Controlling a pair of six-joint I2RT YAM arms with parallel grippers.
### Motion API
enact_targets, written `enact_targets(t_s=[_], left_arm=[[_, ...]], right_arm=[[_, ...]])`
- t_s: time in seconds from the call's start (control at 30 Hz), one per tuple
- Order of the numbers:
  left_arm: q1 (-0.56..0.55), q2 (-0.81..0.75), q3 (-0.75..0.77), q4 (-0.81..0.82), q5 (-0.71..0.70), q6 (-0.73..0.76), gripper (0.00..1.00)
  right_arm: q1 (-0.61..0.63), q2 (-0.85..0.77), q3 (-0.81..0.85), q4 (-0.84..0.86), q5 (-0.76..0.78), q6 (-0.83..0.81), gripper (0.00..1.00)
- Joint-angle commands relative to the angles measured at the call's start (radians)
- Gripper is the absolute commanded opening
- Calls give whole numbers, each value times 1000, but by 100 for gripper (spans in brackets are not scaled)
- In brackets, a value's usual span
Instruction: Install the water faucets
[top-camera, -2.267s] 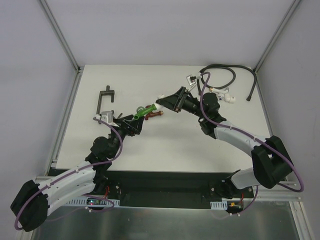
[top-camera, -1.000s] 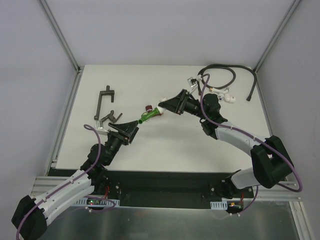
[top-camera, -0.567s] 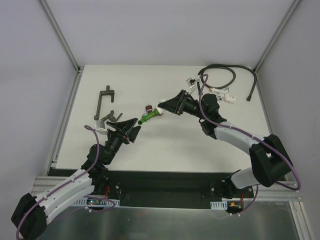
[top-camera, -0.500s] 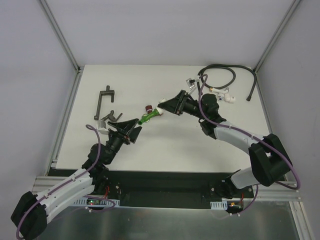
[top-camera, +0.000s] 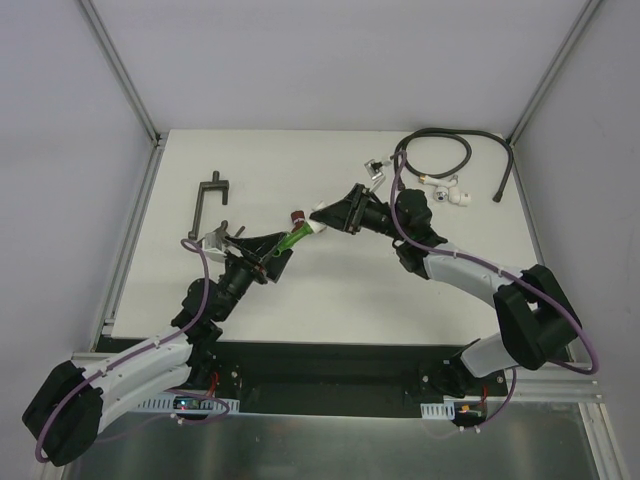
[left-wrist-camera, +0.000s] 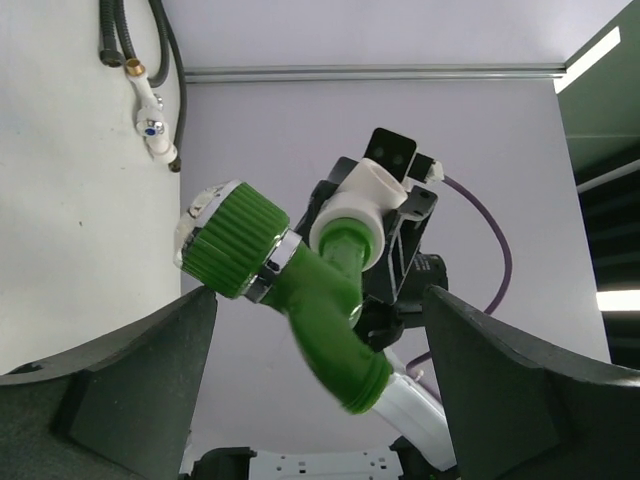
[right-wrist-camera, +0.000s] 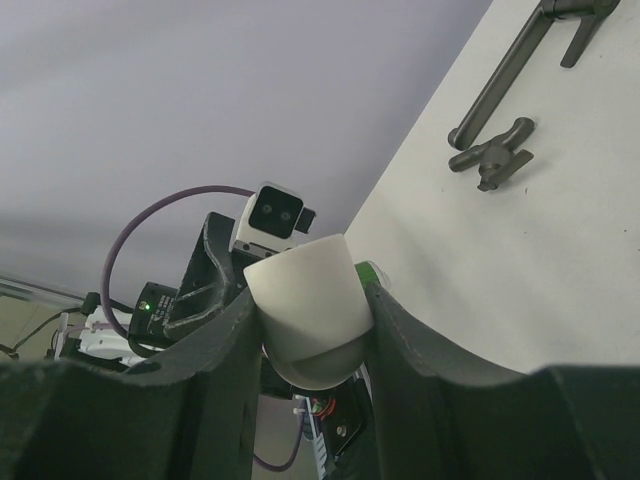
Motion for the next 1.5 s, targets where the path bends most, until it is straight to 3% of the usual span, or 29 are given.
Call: enact_targets(t_s=[0.0,0.2,0.33,0.6,0.67,0.83,0.97,1.23,1.47], left_arm=[[4,15,50,138,4,-16,81],[3,9,42,156,-31,-5,78],[6,-31,31,130,-74,39,69],[6,-182,112,-86,-80,300,37],[6,-194,126,-121,-59,369,24],[6,-163,183,-157,24,532,8],[4,-127,240,-171,127,757,0],[-39,-97,288,-197,358,1208,0],[-224,-50,314,-371,259,1749,0]], right_arm=[[24,4,59,102,-27,-17,2],[41,8,73,102,-44,-32,1],[49,11,82,100,-53,-35,2],[58,11,99,51,-54,-61,2],[60,8,100,42,-53,-66,2],[63,6,103,16,-47,-72,2],[63,3,108,-6,-42,-76,2],[61,3,119,-58,-41,-96,2],[61,14,139,-118,-41,-115,2]])
